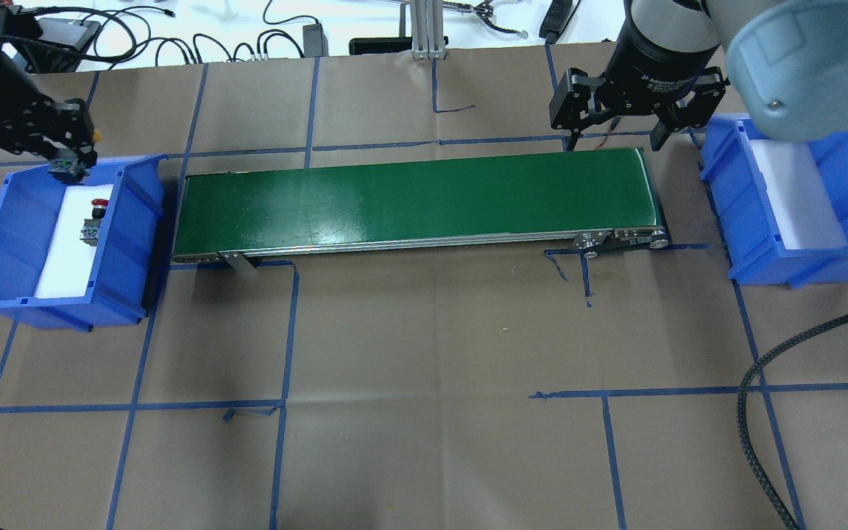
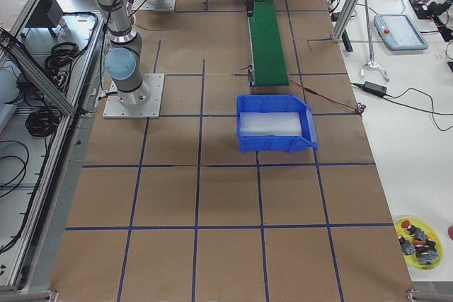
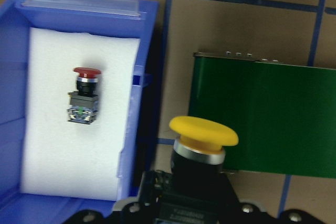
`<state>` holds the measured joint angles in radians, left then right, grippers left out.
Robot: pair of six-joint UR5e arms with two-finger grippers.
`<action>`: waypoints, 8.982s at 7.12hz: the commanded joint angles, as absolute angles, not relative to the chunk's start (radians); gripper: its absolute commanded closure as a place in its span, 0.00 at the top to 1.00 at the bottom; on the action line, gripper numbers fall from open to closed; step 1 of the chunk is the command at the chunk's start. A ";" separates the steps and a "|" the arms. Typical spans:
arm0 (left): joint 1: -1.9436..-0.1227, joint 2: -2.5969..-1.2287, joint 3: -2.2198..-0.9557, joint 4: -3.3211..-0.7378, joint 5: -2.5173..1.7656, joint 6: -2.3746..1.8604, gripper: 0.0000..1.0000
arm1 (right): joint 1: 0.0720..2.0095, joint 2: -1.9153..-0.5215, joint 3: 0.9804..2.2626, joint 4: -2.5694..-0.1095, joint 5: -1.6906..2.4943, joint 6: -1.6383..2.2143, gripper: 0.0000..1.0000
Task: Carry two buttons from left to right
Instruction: 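Lift the yellow button out of the bin with the left gripper, then place the yellow button on the conveyor near the bin and release, then move the left gripper back over the bin to the red button, then lower the left gripper and grasp the red-capped button, then carry the red button onto the conveyor end and release it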
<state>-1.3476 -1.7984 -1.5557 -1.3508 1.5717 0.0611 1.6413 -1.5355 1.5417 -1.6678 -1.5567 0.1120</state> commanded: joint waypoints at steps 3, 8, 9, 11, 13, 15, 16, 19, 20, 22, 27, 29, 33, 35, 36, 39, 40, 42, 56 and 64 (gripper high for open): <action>-1.436 -1.923 -1.701 -1.041 1.571 -0.058 0.07 | 1.641 -1.536 1.540 -1.670 -1.552 0.112 1.00; -1.468 -1.976 -1.727 -1.012 1.563 -0.146 0.44 | 1.640 -1.534 1.539 -1.669 -1.555 0.112 1.00; -1.467 -1.976 -1.726 -1.011 1.562 -0.144 0.96 | 1.640 -1.535 1.539 -1.667 -1.554 0.112 1.00; -1.466 -1.942 -1.700 -1.008 1.560 -0.132 0.99 | 1.638 -1.539 1.539 -1.667 -1.554 0.112 1.00; -1.460 -1.866 -1.669 -1.079 1.560 -0.121 0.99 | 1.638 -1.540 1.540 -1.666 -1.555 0.110 1.00; -1.456 -1.763 -1.599 -1.268 1.562 -0.071 0.99 | 1.640 -1.536 1.542 -1.666 -1.557 0.110 1.00; -1.454 -1.746 -1.550 -1.354 1.563 -0.055 0.99 | 1.641 -1.536 1.540 -1.666 -1.560 0.110 1.00; -1.357 -1.756 -1.479 -1.420 1.565 0.112 0.99 | 1.641 -1.536 1.540 -1.669 -1.556 0.110 1.00; -1.274 -1.762 -1.474 -1.420 1.565 0.212 0.99 | 1.641 -1.537 1.540 -1.667 -1.555 0.110 1.00; -1.168 -1.770 -1.474 -1.420 1.565 0.312 0.99 | 1.643 -1.543 1.540 -1.667 -1.554 0.110 1.00; -0.988 -1.897 -1.494 -1.325 1.557 0.535 0.99 | 1.643 -1.539 1.542 -1.666 -1.555 0.110 1.00; -1.020 -1.959 -1.499 -1.240 1.560 0.506 0.99 | 1.643 -1.536 1.542 -1.667 -1.555 0.112 1.00; -1.040 -2.075 -1.516 -1.059 1.557 0.503 0.99 | 1.643 -1.537 1.542 -1.667 -1.554 0.110 1.00; -1.042 -2.120 -1.525 -1.023 1.537 0.502 0.99 | 1.643 -1.536 1.542 -1.667 -1.552 0.112 1.00; -1.042 -2.135 -1.548 -0.984 1.532 0.502 0.99 | 1.643 -1.536 1.543 -1.669 -1.554 0.112 1.00; -1.040 -2.141 -1.582 -0.966 1.532 0.506 0.98 | 1.643 -1.534 1.546 -1.667 -1.563 0.112 1.00; -1.040 -2.138 -1.582 -0.965 1.535 0.511 0.86 | 1.643 -1.535 1.546 -1.667 -1.563 0.112 1.00; -1.039 -2.135 -1.580 -0.965 1.532 0.514 0.42 | 1.643 -1.536 1.548 -1.667 -1.565 0.112 1.00; -1.177 -1.931 -1.433 -1.344 1.555 0.338 0.05 | 1.641 -1.534 1.548 -1.680 -1.566 0.112 1.00; -1.385 -1.954 -1.616 -1.130 1.580 0.052 0.04 | 1.640 -1.517 1.555 -1.684 -1.566 0.109 1.00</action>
